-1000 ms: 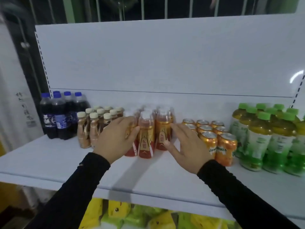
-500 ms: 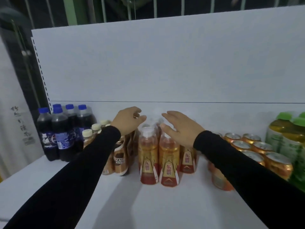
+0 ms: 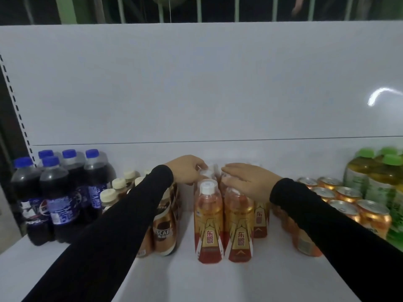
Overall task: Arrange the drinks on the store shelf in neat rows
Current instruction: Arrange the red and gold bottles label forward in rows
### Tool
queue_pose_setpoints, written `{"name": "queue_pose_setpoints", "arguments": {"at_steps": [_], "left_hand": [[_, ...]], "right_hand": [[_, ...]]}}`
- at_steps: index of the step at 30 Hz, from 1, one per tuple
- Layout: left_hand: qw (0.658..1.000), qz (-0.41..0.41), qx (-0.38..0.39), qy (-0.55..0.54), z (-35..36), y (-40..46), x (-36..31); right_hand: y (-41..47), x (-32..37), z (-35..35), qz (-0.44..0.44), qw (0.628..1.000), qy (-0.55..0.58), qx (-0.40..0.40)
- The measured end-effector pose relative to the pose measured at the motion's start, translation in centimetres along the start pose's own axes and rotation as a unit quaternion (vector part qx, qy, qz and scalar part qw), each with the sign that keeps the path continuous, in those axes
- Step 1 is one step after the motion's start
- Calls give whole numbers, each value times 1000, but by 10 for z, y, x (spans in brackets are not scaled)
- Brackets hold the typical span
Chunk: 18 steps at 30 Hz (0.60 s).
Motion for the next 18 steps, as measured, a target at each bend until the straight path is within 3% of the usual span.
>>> {"name": "queue_pose_setpoints", "arguments": {"at_steps": [5, 10, 18], "left_hand": [[998, -14, -22, -53, -14, -3, 6], [983, -17, -92, -159, -48, -8, -2], [892, -12, -267, -364, -96, -12, -14]], "right_hand": [[-1, 0, -3, 1, 1000, 2, 8], [1, 5, -10, -2, 1000, 22, 9], [12, 28, -20, -35, 981, 142, -124]]}}
Point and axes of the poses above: each hand's wrist, its own y-axis towards the middle knuckle, its own z-axis out of the palm, x = y × z, the point moved 1 cm from there along y, towards the middle knuckle, and after that the axes turned 7 degrees about -x, right-handed, at the moved point
